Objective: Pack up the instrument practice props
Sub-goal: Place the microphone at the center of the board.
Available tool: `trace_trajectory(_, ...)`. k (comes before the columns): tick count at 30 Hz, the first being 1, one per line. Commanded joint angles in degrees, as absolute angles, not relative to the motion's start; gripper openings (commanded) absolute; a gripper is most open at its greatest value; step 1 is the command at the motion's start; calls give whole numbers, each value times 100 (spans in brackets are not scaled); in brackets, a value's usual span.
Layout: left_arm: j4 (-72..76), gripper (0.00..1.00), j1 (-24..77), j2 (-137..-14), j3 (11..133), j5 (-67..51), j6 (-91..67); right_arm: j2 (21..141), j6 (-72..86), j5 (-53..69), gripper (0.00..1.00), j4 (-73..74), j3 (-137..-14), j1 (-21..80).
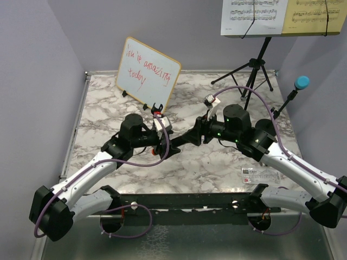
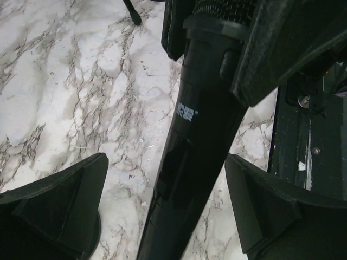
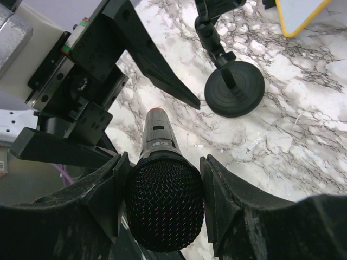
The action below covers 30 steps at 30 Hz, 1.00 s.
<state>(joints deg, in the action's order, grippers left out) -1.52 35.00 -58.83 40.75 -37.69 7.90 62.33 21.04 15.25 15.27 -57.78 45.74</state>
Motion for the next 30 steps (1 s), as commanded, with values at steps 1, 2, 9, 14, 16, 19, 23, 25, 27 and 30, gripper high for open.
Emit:
trace_trajectory(1, -124, 91, 3567, -6141, 4449, -4399, 923, 6267, 2128, 1886, 1, 1134, -5815, 4594)
trace_trajectory(2, -160, 89, 3570, -6204, 4498, -4490, 931, 6273, 2117, 1905, 1, 1122, -5806, 4589)
trace_trajectory(9, -514, 50, 3577, -6349, 4636, -4825, 1058, 6302, 2090, 2001, 1, 1068, -5755, 4589)
trace_trajectory(14, -935, 18, 3577, -6329, 4800, -4792, 1265, 6270, 2033, 1911, 1, 1107, -5742, 4581)
trace_trajectory(16, -1062, 9, 3577, -6277, 4904, -4688, 1280, 6222, 2017, 1781, 1, 1149, -5747, 4586)
trace_trajectory(19, -1206, 0, 3577, -6155, 5078, -4305, 1256, 6107, 1964, 1578, 16, 1224, -5786, 4592)
trace_trajectory(23, -1174, 0, 3569, -5921, 5247, -3394, 952, 5814, 1750, 1208, 55, 1368, -5807, 4585)
trace_trajectory(25, -1154, 0, 3568, -5826, 5367, -2814, 814, 5658, 1634, 850, 71, 1559, -5868, 4588)
trace_trajectory(27, -1134, 0, 3540, -5780, 5490, -2193, 654, 5500, 1514, 427, 83, 1806, -5927, 4581)
trace_trajectory(30, -1126, 0, 3375, -5818, 5701, -1491, 462, 5239, 1409, -321, 95, 2152, -5899, 4587)
